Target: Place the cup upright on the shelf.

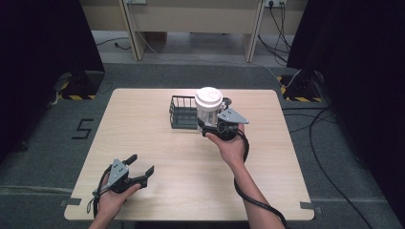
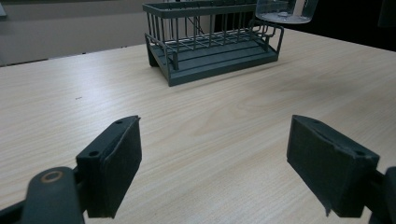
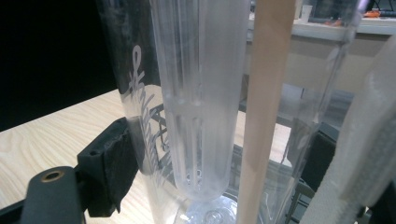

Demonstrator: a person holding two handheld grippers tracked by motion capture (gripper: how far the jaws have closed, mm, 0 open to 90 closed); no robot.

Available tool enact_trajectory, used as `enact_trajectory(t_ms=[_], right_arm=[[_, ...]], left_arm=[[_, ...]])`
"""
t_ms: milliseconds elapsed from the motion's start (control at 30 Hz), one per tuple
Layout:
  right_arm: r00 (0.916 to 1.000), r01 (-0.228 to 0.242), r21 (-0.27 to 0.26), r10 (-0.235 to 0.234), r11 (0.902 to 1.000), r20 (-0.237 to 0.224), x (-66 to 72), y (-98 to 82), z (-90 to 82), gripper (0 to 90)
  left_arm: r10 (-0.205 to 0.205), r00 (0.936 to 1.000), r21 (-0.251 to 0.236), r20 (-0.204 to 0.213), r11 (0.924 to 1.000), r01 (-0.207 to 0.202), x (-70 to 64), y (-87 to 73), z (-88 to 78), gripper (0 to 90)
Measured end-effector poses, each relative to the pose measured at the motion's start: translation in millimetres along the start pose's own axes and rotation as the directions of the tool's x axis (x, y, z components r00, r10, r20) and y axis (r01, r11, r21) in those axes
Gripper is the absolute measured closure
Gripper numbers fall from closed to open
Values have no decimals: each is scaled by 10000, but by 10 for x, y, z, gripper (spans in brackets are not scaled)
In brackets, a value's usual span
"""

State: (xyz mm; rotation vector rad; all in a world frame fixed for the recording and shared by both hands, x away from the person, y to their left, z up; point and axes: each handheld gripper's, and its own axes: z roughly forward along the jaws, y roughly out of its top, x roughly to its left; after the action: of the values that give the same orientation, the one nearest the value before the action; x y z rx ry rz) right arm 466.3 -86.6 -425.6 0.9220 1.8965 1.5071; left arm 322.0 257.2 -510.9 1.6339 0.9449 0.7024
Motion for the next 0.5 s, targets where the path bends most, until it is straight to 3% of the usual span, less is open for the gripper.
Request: enact_trajectory(t_ms=[500], right_arm=[[10000,23,52,-23,10000,85,-28,66,61,189]], left_arm=[[-11,10000,-21,4,10000,11,3,4,-4,174]])
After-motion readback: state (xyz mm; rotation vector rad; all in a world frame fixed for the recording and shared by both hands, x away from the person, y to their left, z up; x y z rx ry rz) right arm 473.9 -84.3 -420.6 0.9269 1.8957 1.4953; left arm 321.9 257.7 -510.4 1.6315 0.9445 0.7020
